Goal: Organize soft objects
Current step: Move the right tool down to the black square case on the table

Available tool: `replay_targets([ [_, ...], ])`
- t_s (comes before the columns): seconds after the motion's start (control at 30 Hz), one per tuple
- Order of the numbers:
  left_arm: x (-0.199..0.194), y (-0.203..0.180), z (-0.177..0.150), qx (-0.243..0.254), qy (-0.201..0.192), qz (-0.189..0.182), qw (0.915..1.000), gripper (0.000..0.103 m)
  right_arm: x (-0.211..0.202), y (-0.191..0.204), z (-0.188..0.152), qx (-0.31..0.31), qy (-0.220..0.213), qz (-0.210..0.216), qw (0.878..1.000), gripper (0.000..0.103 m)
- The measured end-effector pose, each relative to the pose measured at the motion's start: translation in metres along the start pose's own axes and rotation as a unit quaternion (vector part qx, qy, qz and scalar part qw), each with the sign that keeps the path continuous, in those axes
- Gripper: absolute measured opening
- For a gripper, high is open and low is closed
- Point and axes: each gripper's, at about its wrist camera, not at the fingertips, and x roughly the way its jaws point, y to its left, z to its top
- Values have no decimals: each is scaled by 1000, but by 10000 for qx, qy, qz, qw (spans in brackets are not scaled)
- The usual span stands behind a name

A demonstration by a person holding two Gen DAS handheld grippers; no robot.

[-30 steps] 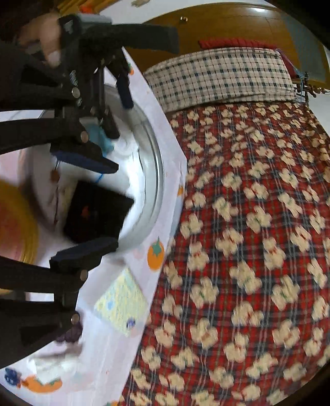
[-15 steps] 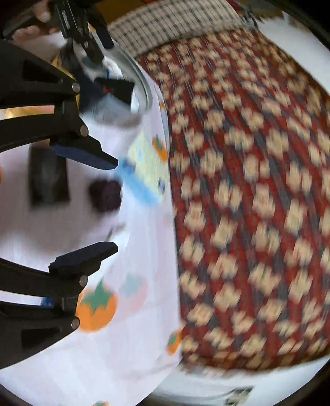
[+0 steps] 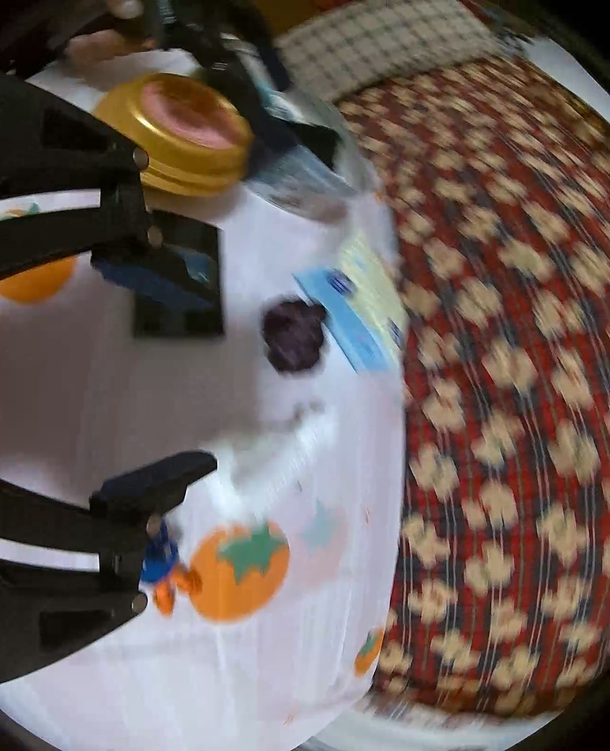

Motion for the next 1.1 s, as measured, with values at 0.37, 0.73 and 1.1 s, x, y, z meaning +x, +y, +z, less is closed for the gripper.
replay_targets([
  [0.37, 7, 17, -8, -212, 50, 89, 9997, 98, 23, 47, -7, -640, 547, 388, 9957, 73],
  [0.73, 10, 26, -12, -305, 79, 128, 9994, 98, 30, 60, -2, -799, 556, 345, 9947, 77],
  [1.1, 10, 28, -11, -361, 20, 167, 9992, 98, 39, 45, 28, -501, 876, 17, 9949, 77],
])
